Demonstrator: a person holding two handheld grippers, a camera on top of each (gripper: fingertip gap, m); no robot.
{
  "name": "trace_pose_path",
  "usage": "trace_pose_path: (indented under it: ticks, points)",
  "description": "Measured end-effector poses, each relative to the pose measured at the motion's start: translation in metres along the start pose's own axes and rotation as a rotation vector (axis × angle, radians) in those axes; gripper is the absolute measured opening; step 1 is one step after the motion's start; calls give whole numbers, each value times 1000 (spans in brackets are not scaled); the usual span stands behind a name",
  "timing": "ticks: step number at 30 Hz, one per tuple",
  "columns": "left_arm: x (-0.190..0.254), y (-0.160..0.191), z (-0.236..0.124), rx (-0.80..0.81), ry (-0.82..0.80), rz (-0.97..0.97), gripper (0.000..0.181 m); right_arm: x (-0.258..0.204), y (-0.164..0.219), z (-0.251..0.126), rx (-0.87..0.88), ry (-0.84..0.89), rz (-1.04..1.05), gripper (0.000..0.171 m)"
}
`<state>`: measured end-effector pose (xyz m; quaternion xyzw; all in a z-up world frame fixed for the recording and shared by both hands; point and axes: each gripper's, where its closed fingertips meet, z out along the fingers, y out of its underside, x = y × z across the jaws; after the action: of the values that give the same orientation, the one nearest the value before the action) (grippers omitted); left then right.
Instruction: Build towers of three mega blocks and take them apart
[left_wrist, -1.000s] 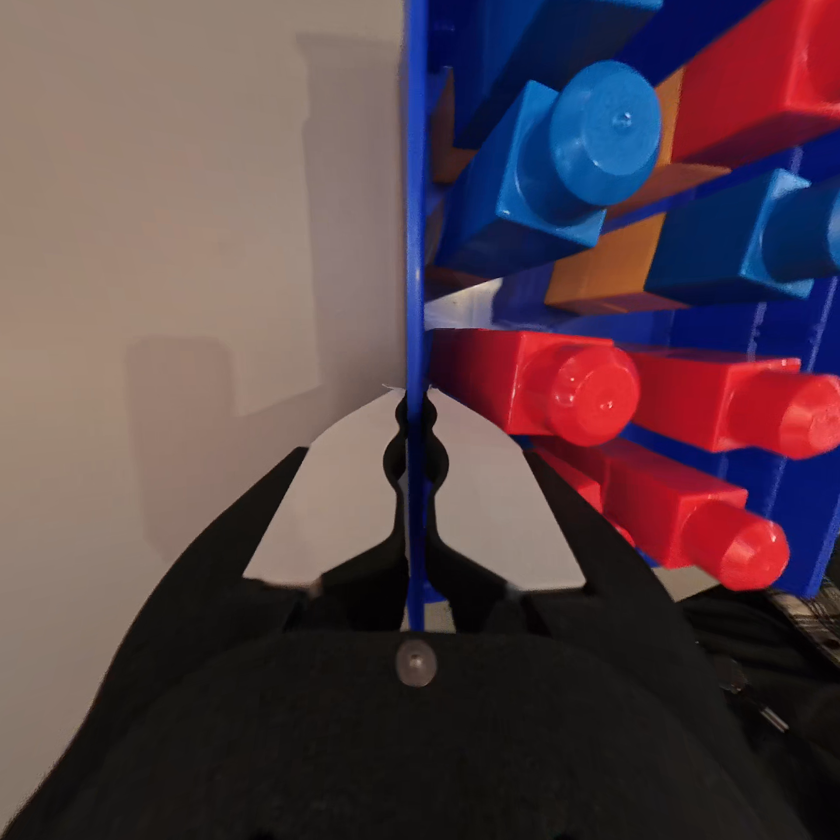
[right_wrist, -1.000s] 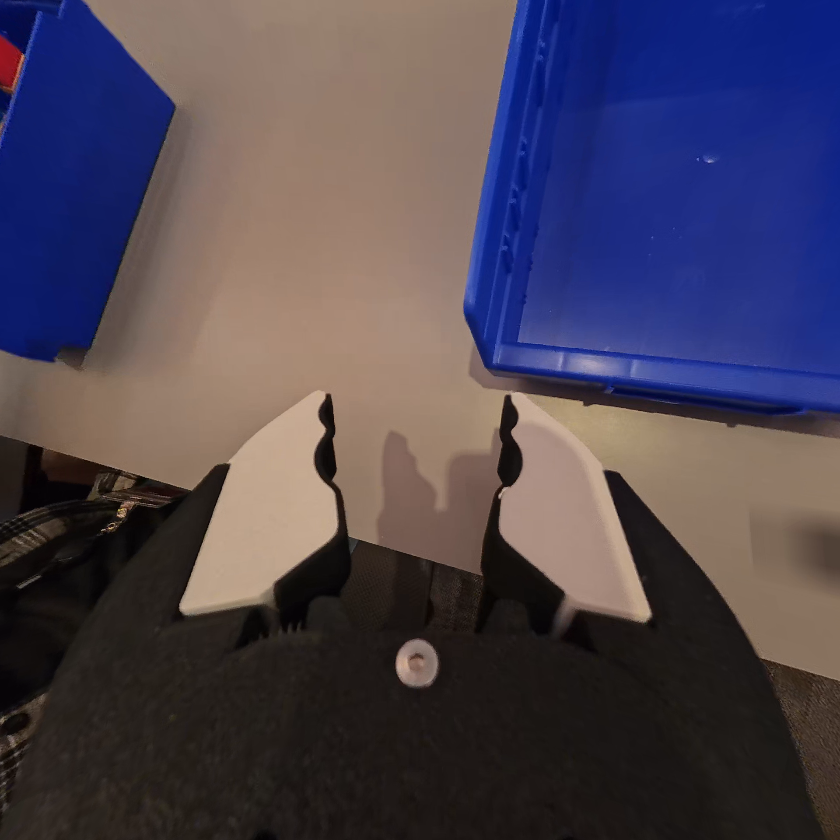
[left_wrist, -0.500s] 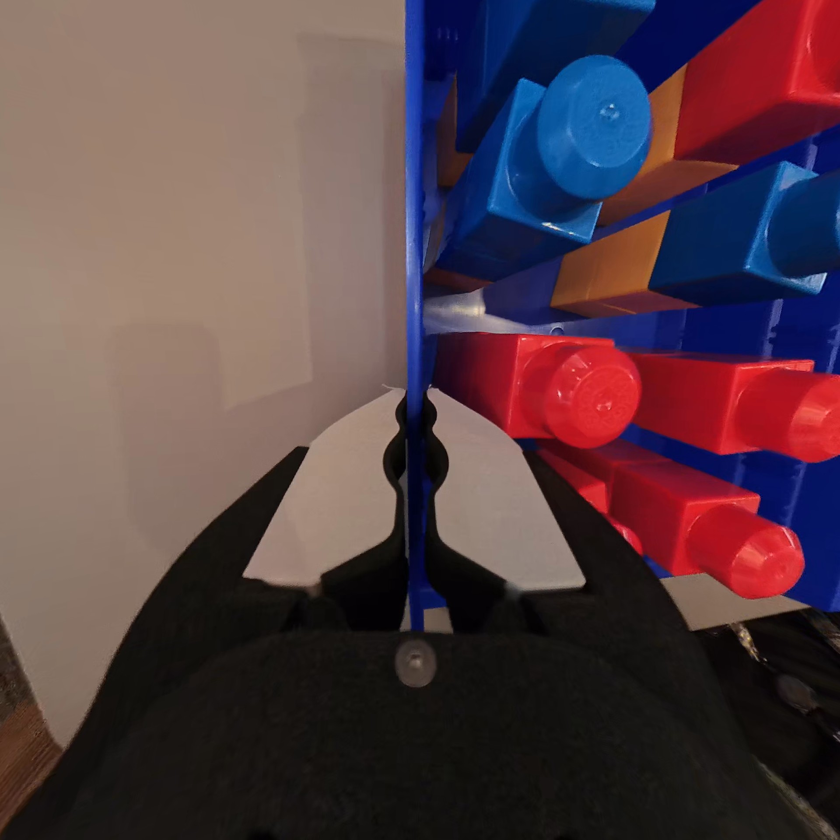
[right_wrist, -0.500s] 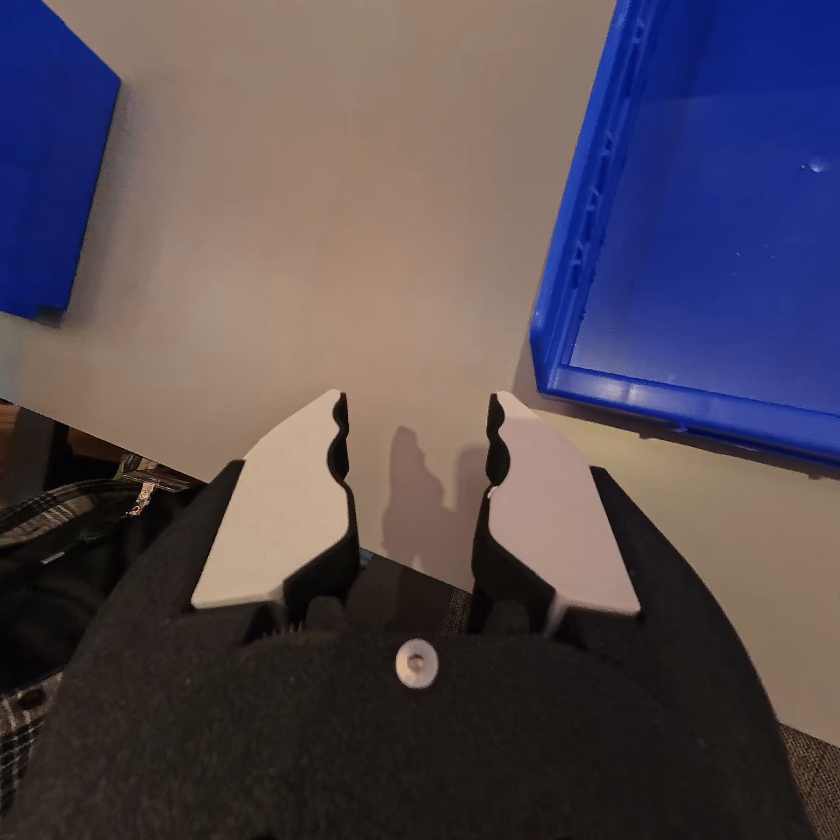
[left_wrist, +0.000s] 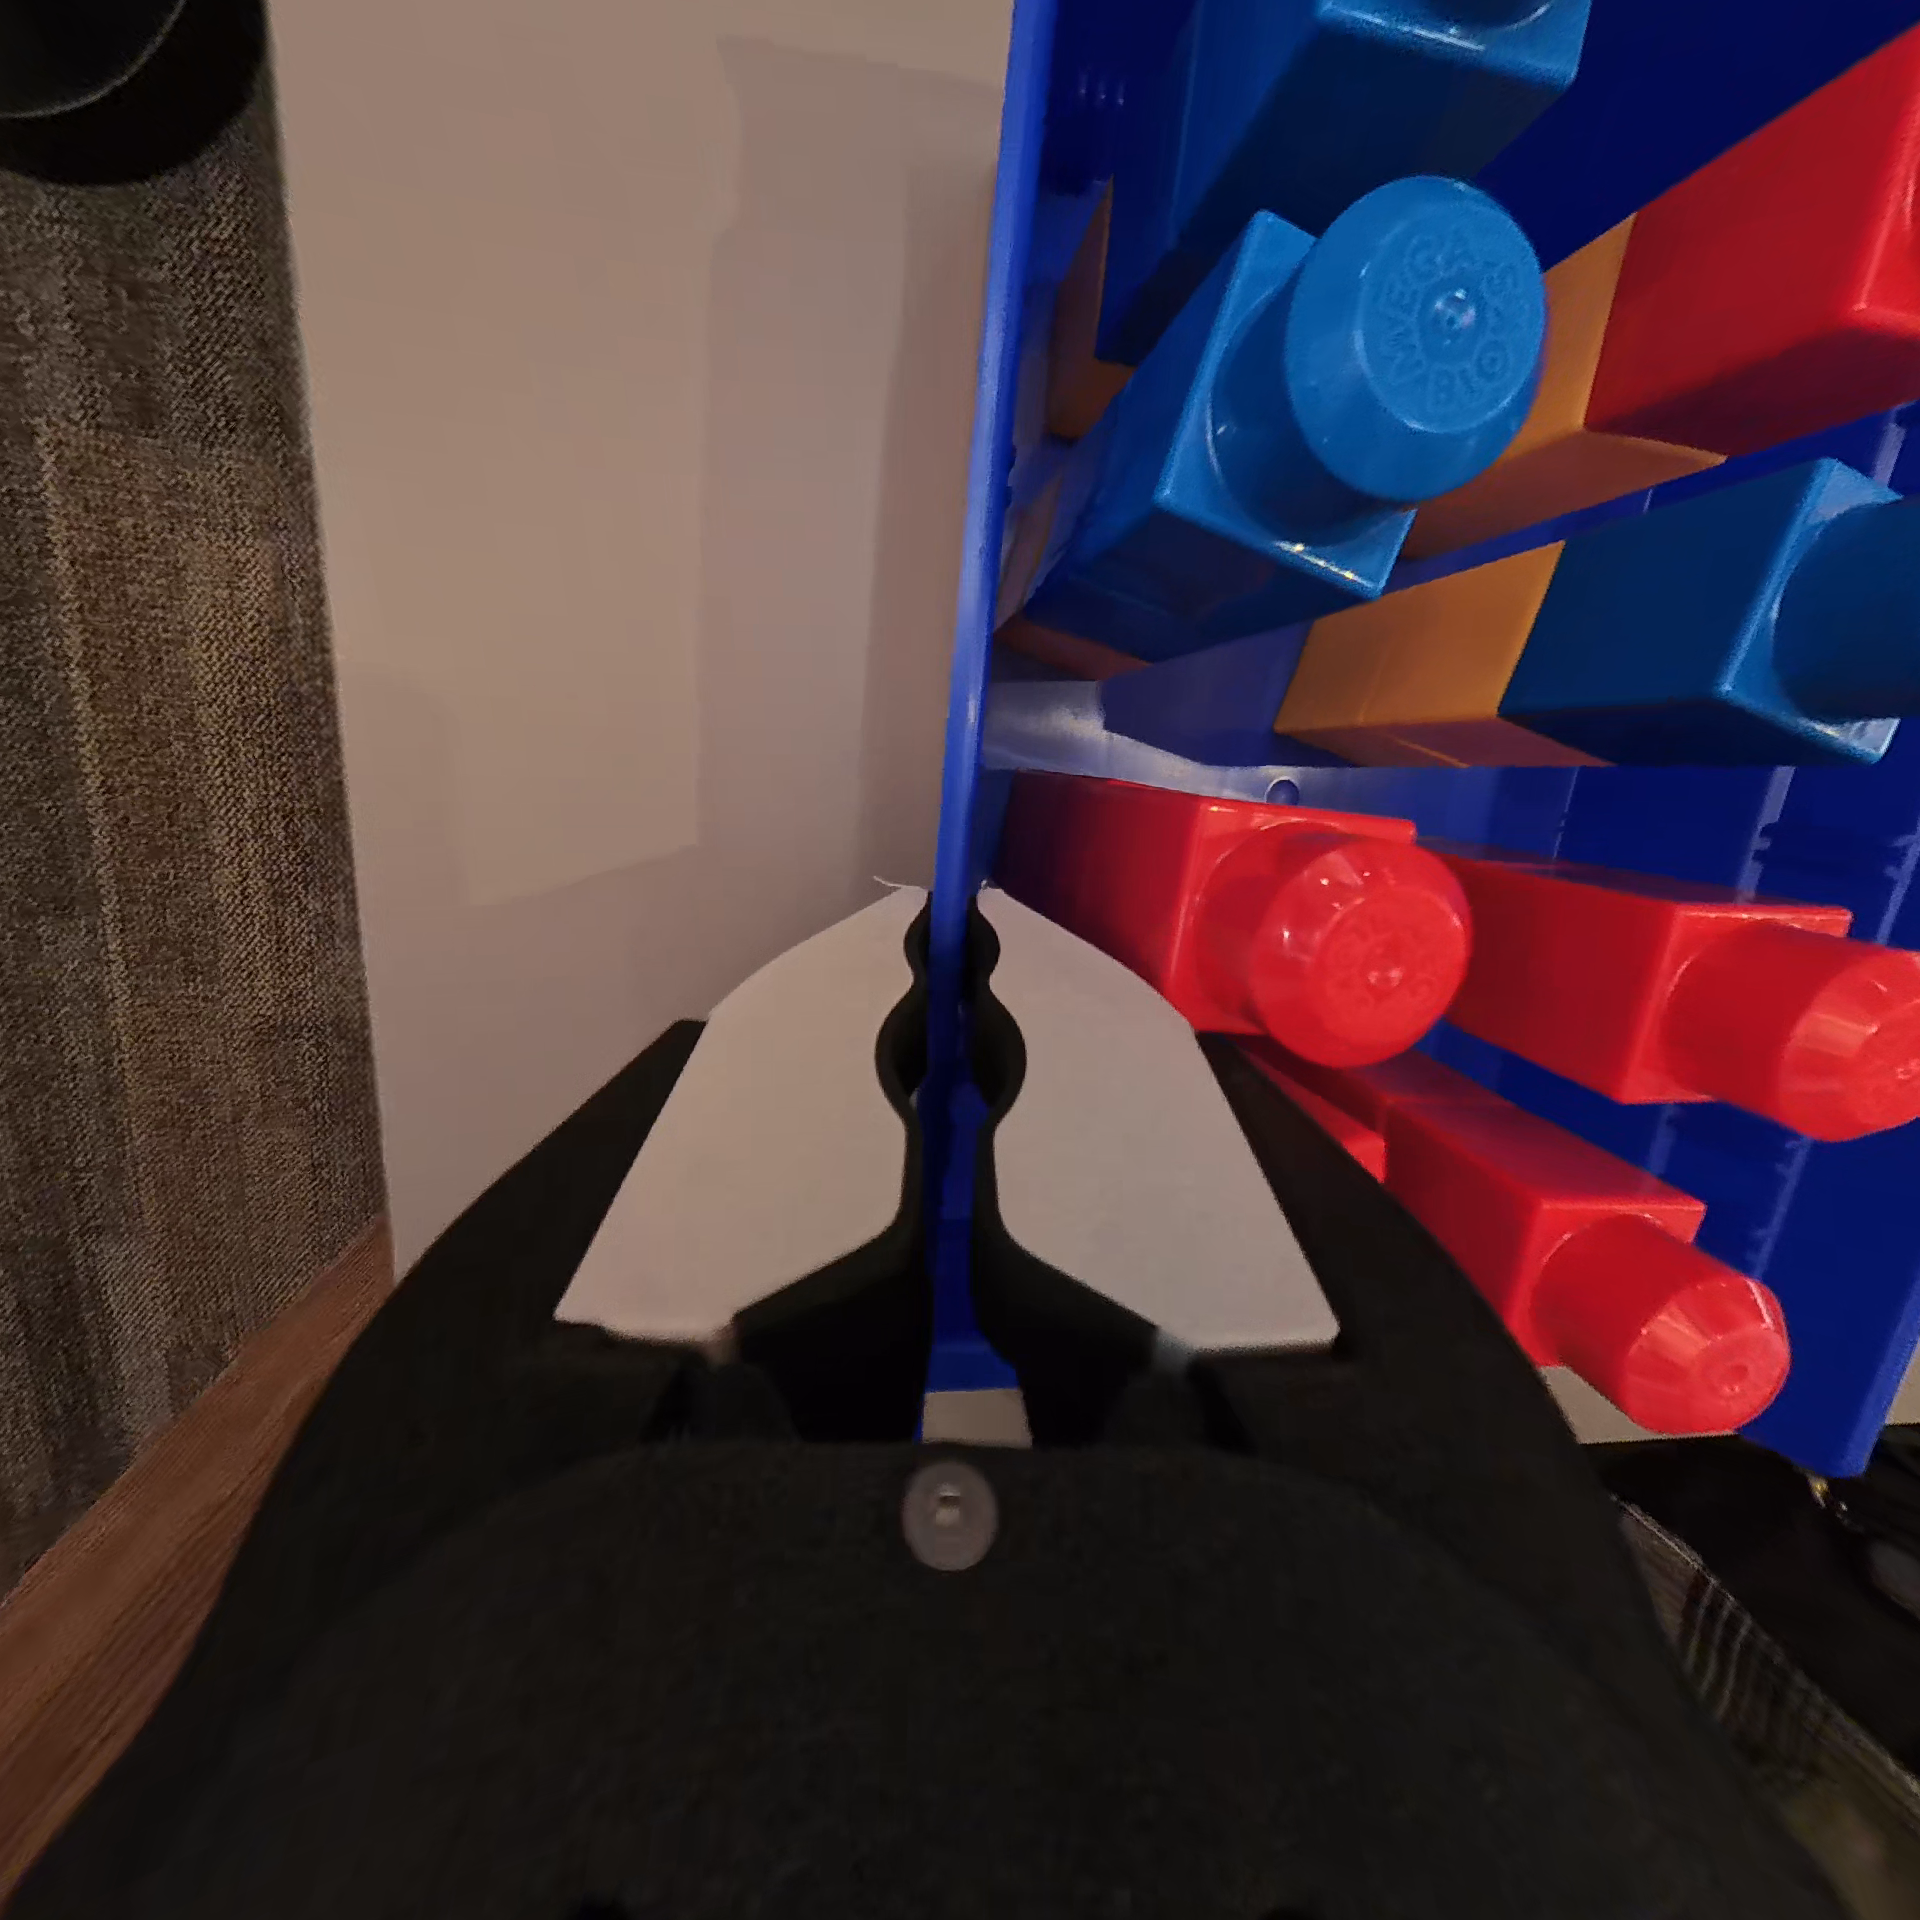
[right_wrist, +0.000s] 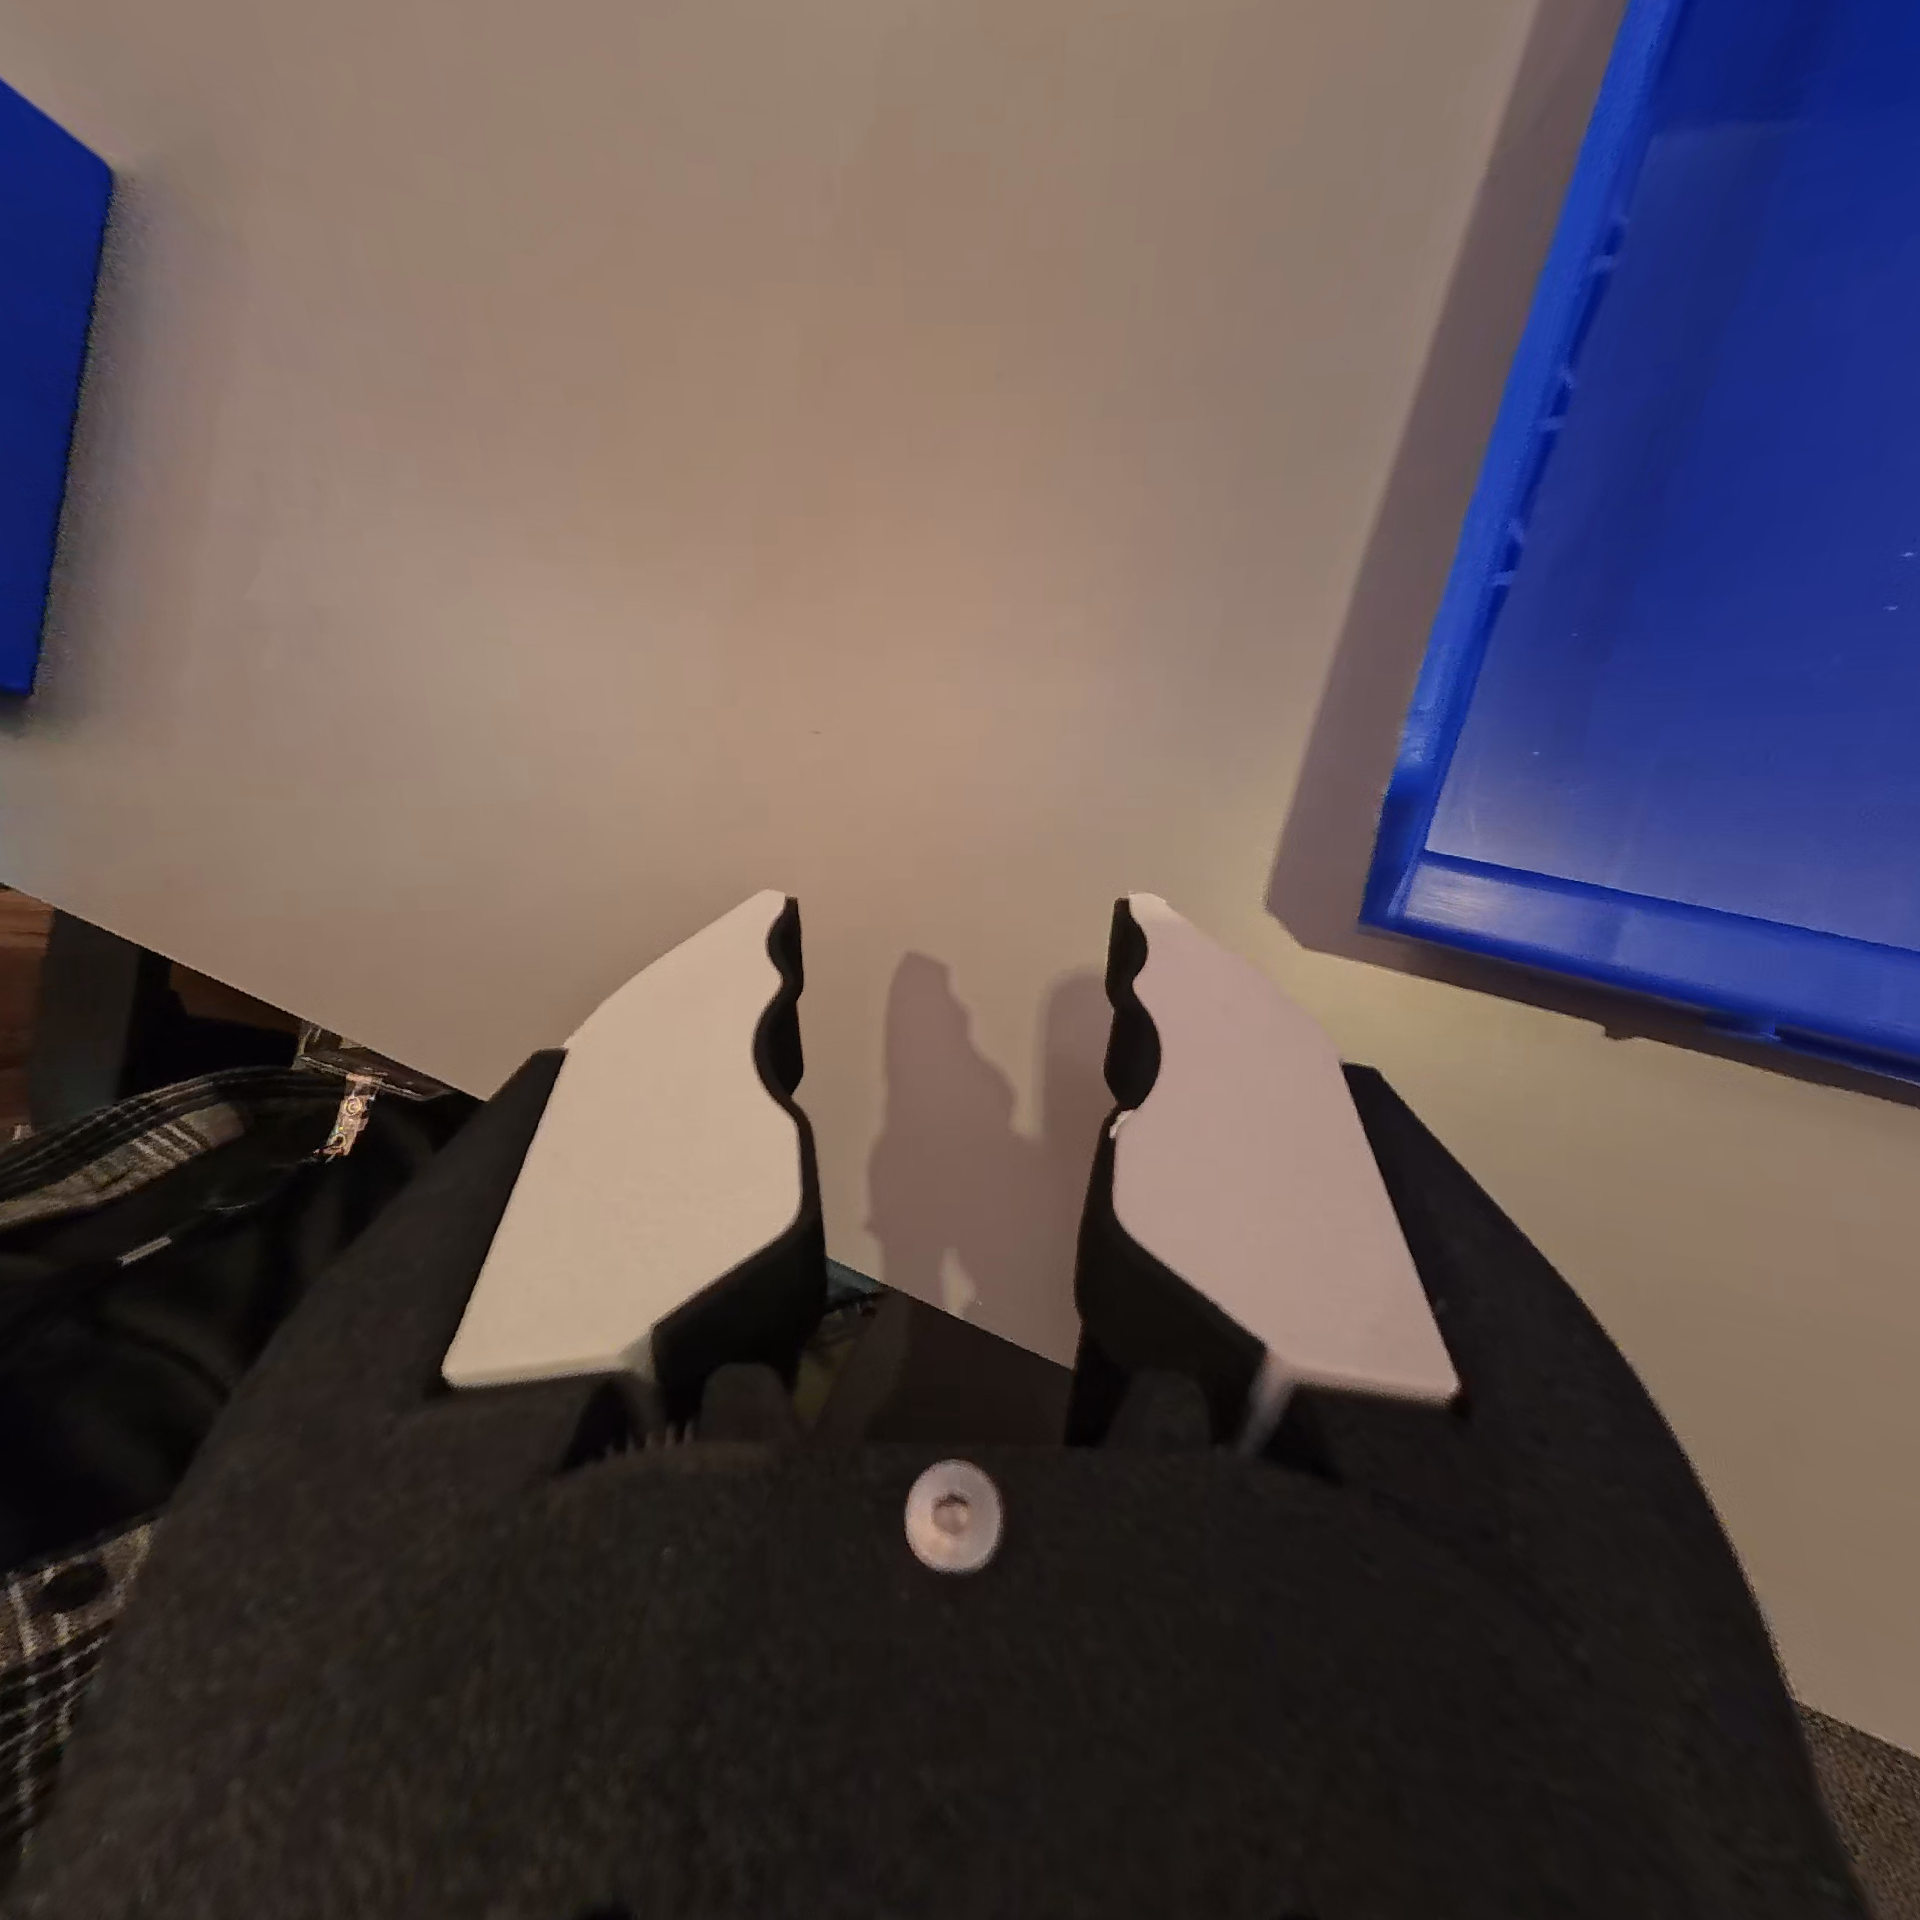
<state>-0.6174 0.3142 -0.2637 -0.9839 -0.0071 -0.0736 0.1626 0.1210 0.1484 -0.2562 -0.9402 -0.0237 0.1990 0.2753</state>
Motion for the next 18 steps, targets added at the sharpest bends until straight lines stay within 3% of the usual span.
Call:
trace_pose_path:
  ticks: [18]
  points:
    - [-60, -2, -10, 53, -35, -109, 3, -11, 6, 10, -34, -17, 0, 55]
